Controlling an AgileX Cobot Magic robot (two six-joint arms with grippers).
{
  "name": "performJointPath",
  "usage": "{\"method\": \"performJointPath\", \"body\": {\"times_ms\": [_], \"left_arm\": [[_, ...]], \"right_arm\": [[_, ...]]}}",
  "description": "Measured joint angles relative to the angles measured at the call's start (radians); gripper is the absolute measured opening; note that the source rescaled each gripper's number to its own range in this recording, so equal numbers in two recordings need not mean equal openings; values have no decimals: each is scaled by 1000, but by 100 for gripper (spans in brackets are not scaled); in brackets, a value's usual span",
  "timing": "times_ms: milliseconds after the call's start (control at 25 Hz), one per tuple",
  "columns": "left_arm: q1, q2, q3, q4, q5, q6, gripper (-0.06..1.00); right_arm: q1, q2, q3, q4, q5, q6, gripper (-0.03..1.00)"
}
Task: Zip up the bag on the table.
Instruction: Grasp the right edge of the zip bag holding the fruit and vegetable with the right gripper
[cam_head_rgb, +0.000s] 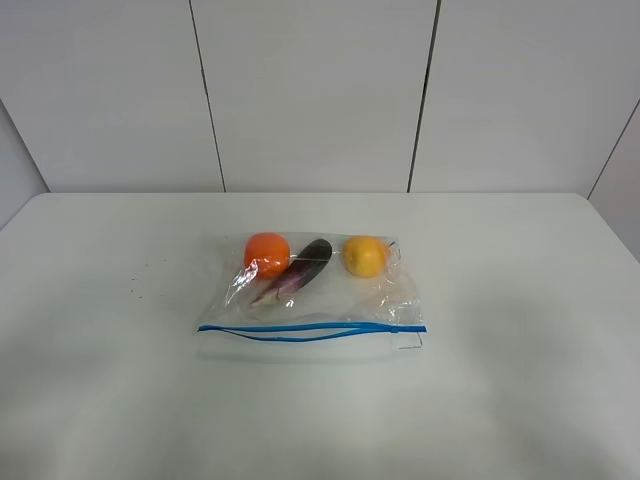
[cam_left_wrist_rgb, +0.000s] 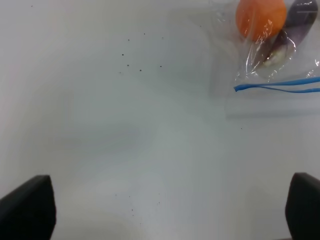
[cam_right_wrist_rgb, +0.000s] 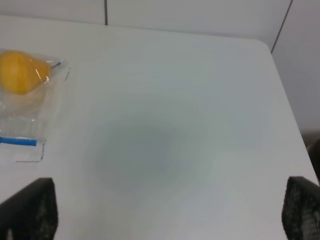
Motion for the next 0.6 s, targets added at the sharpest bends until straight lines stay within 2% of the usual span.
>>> {"method": "performJointPath", "body": {"times_ms": [600], "left_arm": [[0, 0, 0, 0, 0, 0, 100]], "right_arm": [[0, 0, 0, -1, 0, 0, 100]]}}
